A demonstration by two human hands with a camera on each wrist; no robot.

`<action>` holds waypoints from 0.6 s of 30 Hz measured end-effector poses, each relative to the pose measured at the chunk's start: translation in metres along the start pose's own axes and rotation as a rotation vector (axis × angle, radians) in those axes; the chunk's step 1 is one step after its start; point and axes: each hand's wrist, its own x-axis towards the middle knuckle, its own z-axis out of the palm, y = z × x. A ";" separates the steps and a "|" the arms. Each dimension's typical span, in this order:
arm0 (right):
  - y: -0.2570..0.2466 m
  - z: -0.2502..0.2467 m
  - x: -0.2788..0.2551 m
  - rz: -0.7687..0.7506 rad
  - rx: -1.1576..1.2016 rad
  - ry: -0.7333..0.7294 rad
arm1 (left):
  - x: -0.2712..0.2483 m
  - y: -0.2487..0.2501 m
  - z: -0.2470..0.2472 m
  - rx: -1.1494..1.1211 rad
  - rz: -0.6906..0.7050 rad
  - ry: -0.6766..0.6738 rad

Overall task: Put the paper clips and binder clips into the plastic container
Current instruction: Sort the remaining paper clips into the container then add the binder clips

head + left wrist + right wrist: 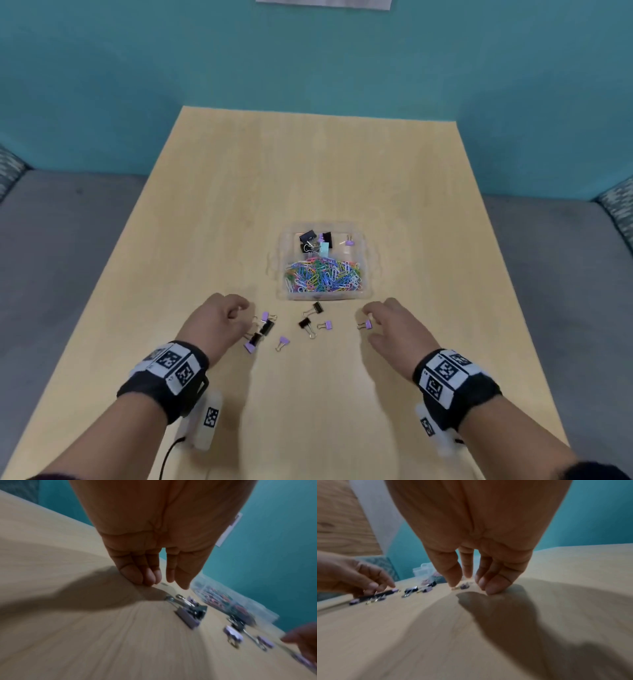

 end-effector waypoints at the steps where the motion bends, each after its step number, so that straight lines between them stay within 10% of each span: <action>1: -0.004 0.002 0.004 -0.015 -0.013 0.019 | 0.002 0.005 0.001 -0.004 0.020 -0.004; 18: -0.024 0.014 0.013 0.128 -0.043 0.068 | -0.030 0.020 0.030 0.134 -0.101 0.080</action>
